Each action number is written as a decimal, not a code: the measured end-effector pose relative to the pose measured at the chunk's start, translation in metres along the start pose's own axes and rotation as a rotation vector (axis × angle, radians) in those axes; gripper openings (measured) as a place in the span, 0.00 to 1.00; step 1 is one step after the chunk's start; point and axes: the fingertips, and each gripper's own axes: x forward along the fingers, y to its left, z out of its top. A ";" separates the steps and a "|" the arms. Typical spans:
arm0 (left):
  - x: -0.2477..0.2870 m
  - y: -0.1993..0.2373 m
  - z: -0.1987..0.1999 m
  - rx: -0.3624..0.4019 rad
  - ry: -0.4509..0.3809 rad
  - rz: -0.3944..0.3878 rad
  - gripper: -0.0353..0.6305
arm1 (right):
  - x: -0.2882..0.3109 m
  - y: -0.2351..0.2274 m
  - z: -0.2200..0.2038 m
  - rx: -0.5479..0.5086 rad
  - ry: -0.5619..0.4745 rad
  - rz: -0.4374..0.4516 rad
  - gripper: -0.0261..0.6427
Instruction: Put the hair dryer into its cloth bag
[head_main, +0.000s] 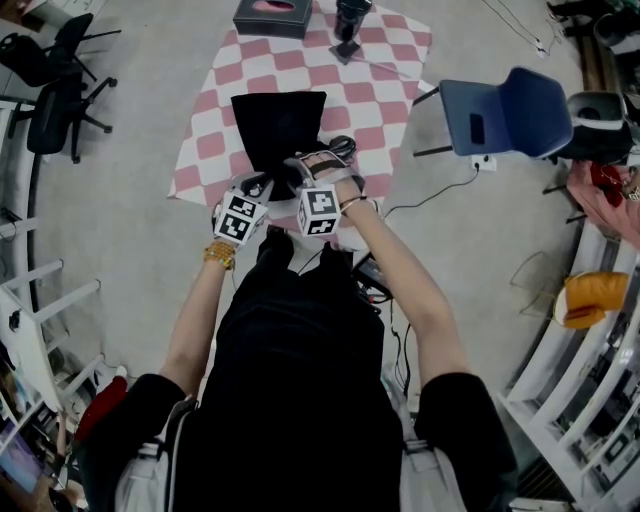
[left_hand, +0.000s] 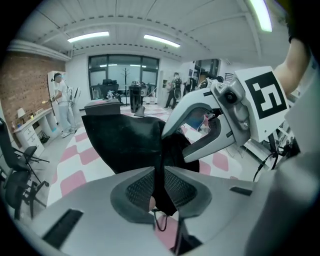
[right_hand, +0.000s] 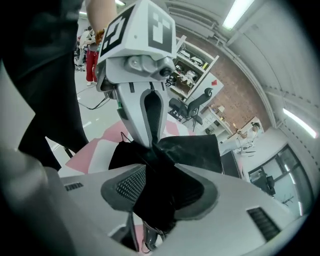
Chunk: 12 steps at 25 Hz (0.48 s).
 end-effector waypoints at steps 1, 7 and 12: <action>0.000 -0.002 -0.002 0.001 0.000 -0.004 0.15 | 0.002 0.001 0.001 -0.011 -0.001 0.013 0.28; -0.001 -0.008 -0.012 -0.068 -0.008 -0.064 0.12 | 0.011 0.004 0.009 0.008 -0.006 0.052 0.28; -0.003 -0.008 -0.010 -0.054 0.003 -0.092 0.12 | 0.015 0.023 -0.015 0.029 0.071 0.105 0.21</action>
